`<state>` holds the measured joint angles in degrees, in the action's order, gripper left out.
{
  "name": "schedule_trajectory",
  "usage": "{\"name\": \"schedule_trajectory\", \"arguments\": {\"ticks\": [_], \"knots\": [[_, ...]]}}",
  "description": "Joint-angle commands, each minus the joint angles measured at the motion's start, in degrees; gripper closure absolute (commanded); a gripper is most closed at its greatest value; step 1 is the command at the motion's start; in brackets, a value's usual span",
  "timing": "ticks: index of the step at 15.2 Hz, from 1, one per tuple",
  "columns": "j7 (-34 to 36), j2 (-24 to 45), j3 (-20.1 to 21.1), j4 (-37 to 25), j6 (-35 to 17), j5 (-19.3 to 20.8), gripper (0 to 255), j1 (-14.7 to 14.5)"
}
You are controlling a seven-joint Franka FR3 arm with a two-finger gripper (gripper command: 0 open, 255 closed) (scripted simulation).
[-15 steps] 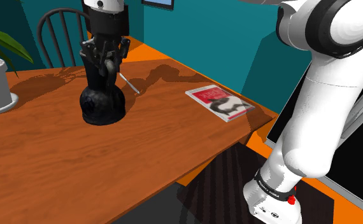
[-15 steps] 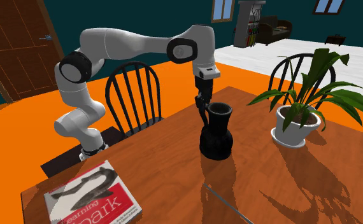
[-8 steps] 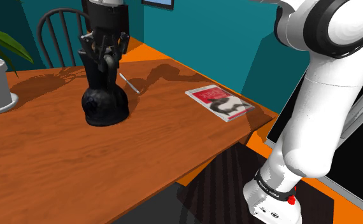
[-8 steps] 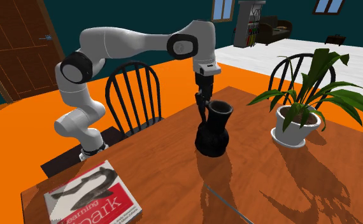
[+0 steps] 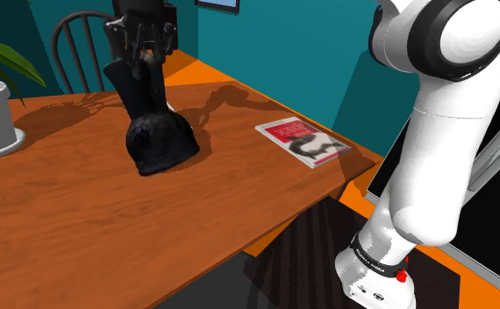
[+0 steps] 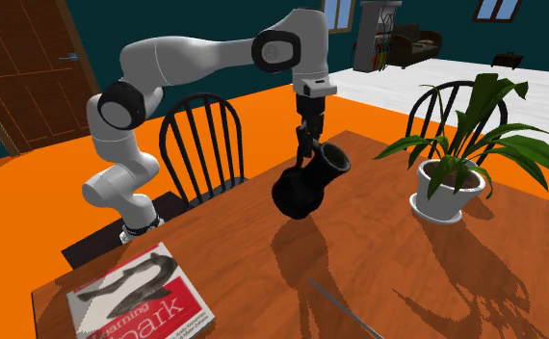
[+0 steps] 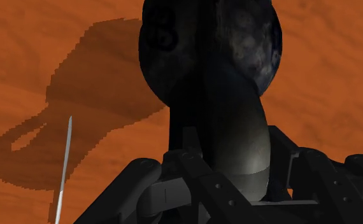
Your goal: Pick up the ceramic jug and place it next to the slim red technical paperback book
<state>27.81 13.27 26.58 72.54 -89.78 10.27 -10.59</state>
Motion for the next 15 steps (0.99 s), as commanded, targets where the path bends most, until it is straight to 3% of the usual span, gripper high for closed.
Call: {"name": "schedule_trajectory", "arguments": {"ticks": [1, 5, 10, 15], "knots": [[0.0, 0.7, 0.07, -2.93, 2.04, 0.42, 255, -0.43], [0.06, 2.34, 0.16, -7.62, 5.25, 1.28, 255, -1.33], [-6.63, -10.83, -2.03, 8.83, 0.18, -5.53, 255, 5.68], [-14.09, -21.26, -6.21, 20.33, -2.05, -10.15, 255, 9.28]]}}
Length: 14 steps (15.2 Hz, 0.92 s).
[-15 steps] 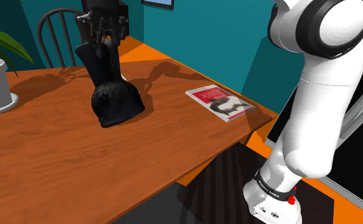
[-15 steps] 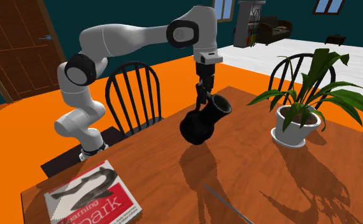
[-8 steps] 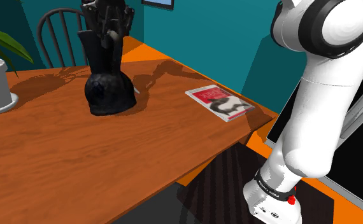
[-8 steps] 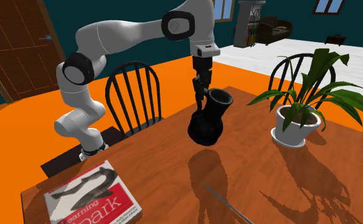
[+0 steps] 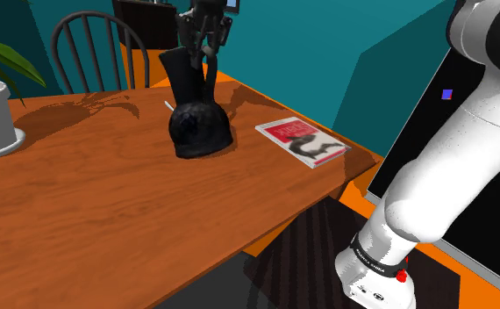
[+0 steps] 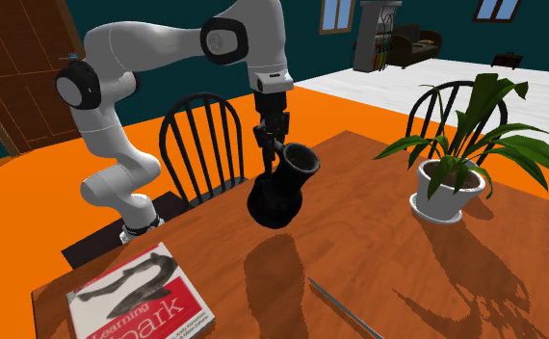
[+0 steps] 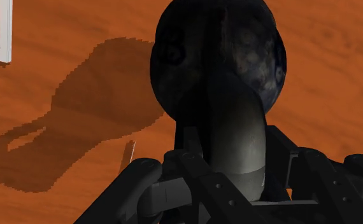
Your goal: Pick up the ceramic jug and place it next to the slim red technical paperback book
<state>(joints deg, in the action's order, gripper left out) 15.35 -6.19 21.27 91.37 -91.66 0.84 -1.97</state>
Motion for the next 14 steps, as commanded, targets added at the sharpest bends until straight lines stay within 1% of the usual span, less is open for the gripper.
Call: {"name": "schedule_trajectory", "arguments": {"ticks": [1, 7, 14], "knots": [[-3.11, -3.63, -1.85, 3.43, -0.4, -1.37, 255, 1.14], [-11.68, -13.08, -7.83, 13.01, -0.81, -3.53, 255, 3.37], [-21.26, -21.38, -15.2, 20.73, -0.05, -3.1, 255, 5.57]]}}
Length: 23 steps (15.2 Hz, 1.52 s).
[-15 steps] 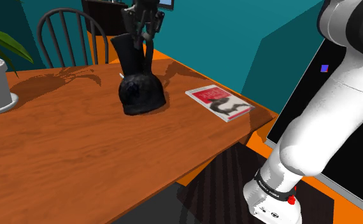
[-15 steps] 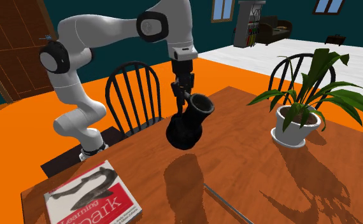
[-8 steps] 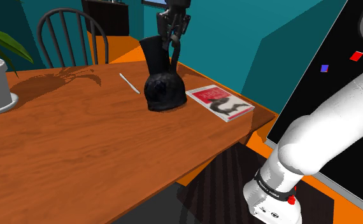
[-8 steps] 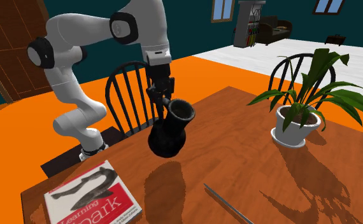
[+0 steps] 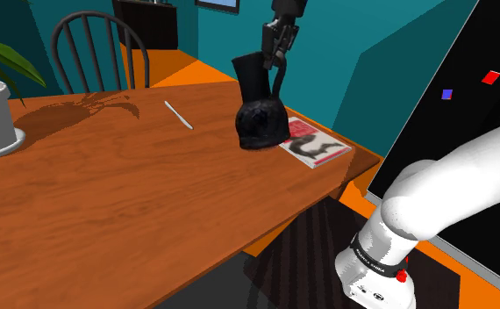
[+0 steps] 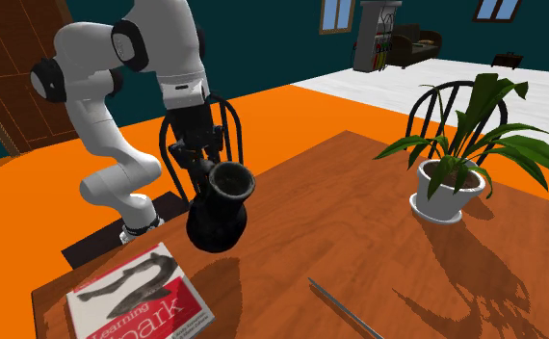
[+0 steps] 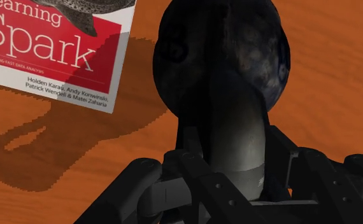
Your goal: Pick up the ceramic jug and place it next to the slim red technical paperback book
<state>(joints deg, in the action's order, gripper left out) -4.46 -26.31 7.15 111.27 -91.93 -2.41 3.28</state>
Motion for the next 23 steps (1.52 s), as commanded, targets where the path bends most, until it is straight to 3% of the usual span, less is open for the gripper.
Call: {"name": "schedule_trajectory", "arguments": {"ticks": [1, 13, 21, 22, 23], "knots": [[-1.45, -1.53, -1.08, 1.85, -0.54, 0.13, 255, 0.28], [-1.58, -3.94, -0.91, 13.55, -9.84, -0.2, 255, 0.03], [-1.55, -3.93, -0.96, 13.55, -9.84, -0.17, 255, -0.03], [-1.53, -4.15, -0.93, 13.9, -9.97, -0.19, 0, -0.06], [-1.74, -4.26, -1.1, 13.95, -9.92, -0.14, 0, 0.0]]}}
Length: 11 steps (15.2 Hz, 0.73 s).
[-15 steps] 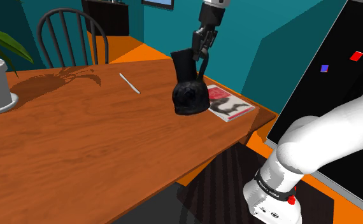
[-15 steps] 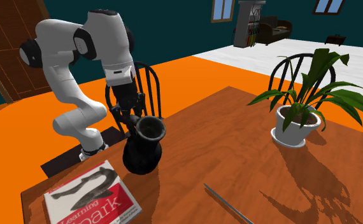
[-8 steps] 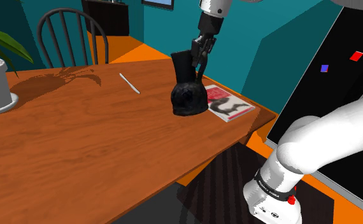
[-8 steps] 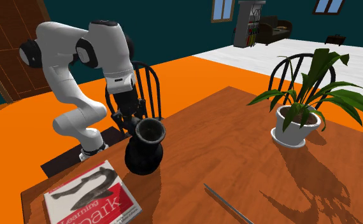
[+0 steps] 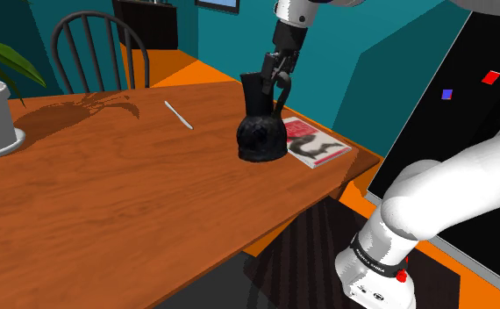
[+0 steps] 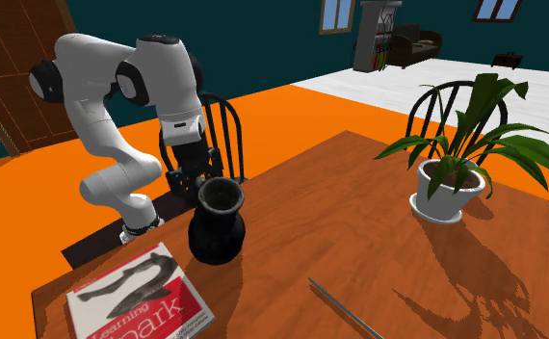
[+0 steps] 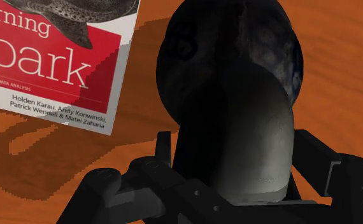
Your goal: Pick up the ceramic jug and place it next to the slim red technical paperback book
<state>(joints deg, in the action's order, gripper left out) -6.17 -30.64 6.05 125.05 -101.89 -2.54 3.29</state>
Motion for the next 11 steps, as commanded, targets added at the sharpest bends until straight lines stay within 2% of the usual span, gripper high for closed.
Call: {"name": "schedule_trajectory", "arguments": {"ticks": [1, 4, 8, 11], "knots": [[-0.07, 0.01, -0.02, 0.3, -0.02, -0.01, 0, 0.0], [0.16, 0.4, 0.15, -0.22, 0.13, -0.04, 0, -0.04], [0.24, 1.0, -0.05, -8.07, 7.37, 0.13, 0, 0.05], [0.24, 1.0, -0.05, -8.07, 7.37, 0.13, 0, 0.05]]}}
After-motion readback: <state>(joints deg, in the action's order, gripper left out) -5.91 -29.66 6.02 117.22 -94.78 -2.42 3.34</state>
